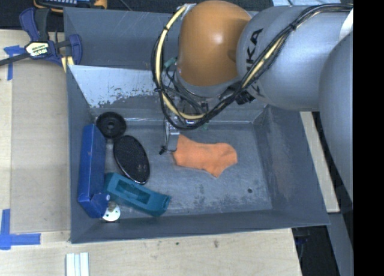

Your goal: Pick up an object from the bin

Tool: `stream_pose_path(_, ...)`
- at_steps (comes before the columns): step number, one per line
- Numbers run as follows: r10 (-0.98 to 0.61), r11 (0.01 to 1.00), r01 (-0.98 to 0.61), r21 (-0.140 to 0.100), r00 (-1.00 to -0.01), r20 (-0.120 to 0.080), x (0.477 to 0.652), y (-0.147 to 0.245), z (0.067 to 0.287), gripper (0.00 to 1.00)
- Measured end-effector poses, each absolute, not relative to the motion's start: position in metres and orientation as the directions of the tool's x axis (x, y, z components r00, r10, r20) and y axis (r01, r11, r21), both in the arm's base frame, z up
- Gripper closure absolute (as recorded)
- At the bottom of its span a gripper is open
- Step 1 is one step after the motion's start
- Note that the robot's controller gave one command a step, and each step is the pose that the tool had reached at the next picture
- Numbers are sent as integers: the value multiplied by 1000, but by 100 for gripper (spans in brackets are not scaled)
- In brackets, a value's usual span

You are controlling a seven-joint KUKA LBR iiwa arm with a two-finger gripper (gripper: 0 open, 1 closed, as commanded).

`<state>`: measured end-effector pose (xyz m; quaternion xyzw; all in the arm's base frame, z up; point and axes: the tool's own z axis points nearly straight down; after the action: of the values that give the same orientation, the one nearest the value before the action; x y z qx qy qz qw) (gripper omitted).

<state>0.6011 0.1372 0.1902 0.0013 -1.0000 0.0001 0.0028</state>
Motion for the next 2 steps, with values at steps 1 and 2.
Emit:
stream_pose_path(1,0,1000,0,1,-1000,-3,603,137,196,0)
stream_pose_path(2,125,992,125,2,-992,-5,579,160,139,0)
